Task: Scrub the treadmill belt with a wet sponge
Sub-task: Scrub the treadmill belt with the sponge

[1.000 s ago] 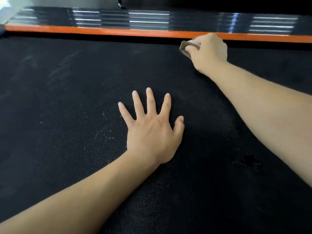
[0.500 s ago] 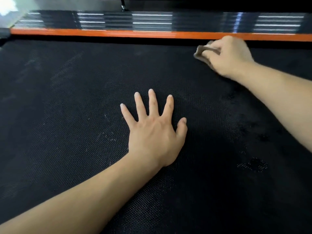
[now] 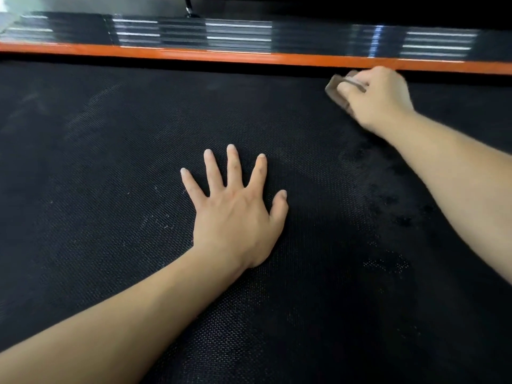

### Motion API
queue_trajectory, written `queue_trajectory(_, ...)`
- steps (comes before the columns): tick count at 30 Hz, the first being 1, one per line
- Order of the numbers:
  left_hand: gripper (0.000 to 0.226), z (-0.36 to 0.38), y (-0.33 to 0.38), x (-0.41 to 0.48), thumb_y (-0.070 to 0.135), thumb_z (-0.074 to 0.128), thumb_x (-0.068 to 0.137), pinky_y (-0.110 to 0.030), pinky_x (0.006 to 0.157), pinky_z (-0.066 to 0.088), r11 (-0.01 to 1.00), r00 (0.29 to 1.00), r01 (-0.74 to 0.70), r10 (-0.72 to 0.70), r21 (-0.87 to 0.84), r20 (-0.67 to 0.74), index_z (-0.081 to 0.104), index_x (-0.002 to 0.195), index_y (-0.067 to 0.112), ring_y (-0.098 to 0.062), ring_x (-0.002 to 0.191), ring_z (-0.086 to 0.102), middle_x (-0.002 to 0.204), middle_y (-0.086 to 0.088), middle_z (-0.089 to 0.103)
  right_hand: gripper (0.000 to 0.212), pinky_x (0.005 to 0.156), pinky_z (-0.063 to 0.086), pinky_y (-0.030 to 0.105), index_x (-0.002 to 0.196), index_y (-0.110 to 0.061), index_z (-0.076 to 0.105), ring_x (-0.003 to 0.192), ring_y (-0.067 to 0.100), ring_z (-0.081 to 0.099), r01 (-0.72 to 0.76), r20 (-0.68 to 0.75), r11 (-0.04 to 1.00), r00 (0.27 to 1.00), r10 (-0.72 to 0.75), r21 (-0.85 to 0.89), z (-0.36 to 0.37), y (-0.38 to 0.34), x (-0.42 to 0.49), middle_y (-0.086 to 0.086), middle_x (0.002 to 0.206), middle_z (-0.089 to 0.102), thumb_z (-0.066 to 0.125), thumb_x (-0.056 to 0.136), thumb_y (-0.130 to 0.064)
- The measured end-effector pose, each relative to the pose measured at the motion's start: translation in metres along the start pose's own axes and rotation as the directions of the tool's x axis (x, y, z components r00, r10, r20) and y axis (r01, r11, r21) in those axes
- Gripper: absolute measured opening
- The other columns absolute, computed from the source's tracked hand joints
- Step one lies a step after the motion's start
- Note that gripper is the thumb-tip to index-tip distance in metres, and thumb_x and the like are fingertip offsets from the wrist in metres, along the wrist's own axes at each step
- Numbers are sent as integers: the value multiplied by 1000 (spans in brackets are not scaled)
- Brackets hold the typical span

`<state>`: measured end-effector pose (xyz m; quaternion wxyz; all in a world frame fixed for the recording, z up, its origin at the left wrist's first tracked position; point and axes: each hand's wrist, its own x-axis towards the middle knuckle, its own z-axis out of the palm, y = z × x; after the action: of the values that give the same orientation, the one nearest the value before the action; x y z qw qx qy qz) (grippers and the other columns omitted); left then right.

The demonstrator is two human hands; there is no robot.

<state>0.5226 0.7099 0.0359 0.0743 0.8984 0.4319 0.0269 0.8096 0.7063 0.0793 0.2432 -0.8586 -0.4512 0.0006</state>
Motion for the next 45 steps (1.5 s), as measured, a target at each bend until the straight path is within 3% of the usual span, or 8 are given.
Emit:
queue_trajectory(9,73,-1,1,1,69,14,98,-73,117,-7,1000,1000,5,-5,-3,-4,7,162,35,-43,155,-13,172,-12,-2,31,75,47,37,83,-18,71,93,29,62,-1,-61,999,998,-2,-40,-11,10,-15,4,90,67,56,97,-40)
queue_trajectory(13,73,0,0,1,70,15,97,-73,117,-6,1000,1000,10,-10,0,-9,10,162,35,-43,155,-11,172,-12,1,28,82,47,41,96,-14,76,90,25,58,195,131,981,972,-195,15,-14,9,-43,8,96,64,62,98,-38)
queue_trajectory(18,73,-1,1,1,69,14,98,-72,118,-6,1000,1000,11,-11,12,-6,9,162,35,-43,155,-11,172,-12,0,32,85,49,38,110,-21,77,103,31,62,-65,-99,997,993,62,-29,-23,21,-28,3,102,70,58,96,-44)
queue_trajectory(23,74,0,0,3,70,13,97,-72,118,-7,1000,1000,18,-19,21,11,8,162,36,-42,155,-11,172,-11,-1,19,73,37,32,102,-25,78,84,20,55,226,112,970,966,-235,84,-11,3,-93,3,90,59,65,96,-37)
queue_trajectory(28,74,0,0,3,71,13,96,-72,118,-7,1000,1000,20,-20,11,17,9,162,37,-41,156,-11,172,-10,-1,28,77,44,34,104,-24,77,96,27,61,-19,-92,1000,996,17,-20,-23,24,-59,1,92,64,60,95,-44)
queue_trajectory(34,74,-2,0,3,70,15,96,-72,118,-6,1000,999,25,-25,17,25,9,162,37,-41,156,-11,172,-10,-1,22,74,43,37,98,-22,77,85,23,55,278,121,960,952,-281,43,-20,6,-124,2,86,56,62,97,-39)
queue_trajectory(38,74,-2,0,2,71,15,96,-72,118,-7,999,999,28,-29,17,23,10,162,37,-41,156,-11,172,-10,0,32,74,37,31,112,-27,76,95,33,59,14,-76,999,997,-18,-48,-25,27,-85,2,91,53,55,97,-45)
queue_trajectory(45,74,-2,1,3,70,16,96,-72,118,-6,999,999,35,-36,32,24,10,162,37,-42,156,-10,172,-10,0,25,76,45,36,109,-27,77,86,22,56,270,121,960,953,-277,69,-31,9,-155,2,86,56,61,97,-42)
